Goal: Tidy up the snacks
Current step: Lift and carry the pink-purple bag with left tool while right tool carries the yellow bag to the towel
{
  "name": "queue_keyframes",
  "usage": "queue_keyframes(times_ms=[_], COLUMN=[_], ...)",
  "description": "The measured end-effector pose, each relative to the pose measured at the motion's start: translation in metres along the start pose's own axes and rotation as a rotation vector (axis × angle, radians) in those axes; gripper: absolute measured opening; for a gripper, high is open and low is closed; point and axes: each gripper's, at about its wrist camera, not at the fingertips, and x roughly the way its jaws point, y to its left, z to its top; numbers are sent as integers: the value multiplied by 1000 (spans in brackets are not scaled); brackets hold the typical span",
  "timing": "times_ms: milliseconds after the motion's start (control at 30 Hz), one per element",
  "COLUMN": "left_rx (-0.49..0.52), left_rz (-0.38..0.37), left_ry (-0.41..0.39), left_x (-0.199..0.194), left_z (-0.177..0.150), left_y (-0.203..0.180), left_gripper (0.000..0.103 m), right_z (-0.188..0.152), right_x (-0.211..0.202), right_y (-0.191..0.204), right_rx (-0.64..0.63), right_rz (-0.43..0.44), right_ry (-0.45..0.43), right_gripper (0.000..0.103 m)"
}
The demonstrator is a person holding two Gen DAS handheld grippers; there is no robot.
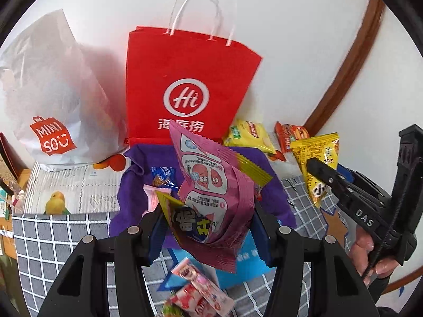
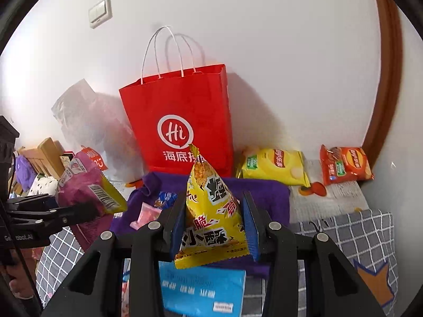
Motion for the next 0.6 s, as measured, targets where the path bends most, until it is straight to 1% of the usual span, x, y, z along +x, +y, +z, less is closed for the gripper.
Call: queue_keyframes(times_ms=[367,467,600], left_rx=[-16,-23,-49], left_rz=[18,11,23], left_ry=[34,54,81], left_x=[48,64,86], left_z=[21,22,21], left_y=[21,30,46], left_gripper=[54,54,54], right_z=[15,12,5], right_x=[49,66,89], right_y=[1,2,-2], right_rx=[-26,-47,-51], right_rz=[42,40,51], right_ry=[27,48,83], right_gripper=[39,39,39])
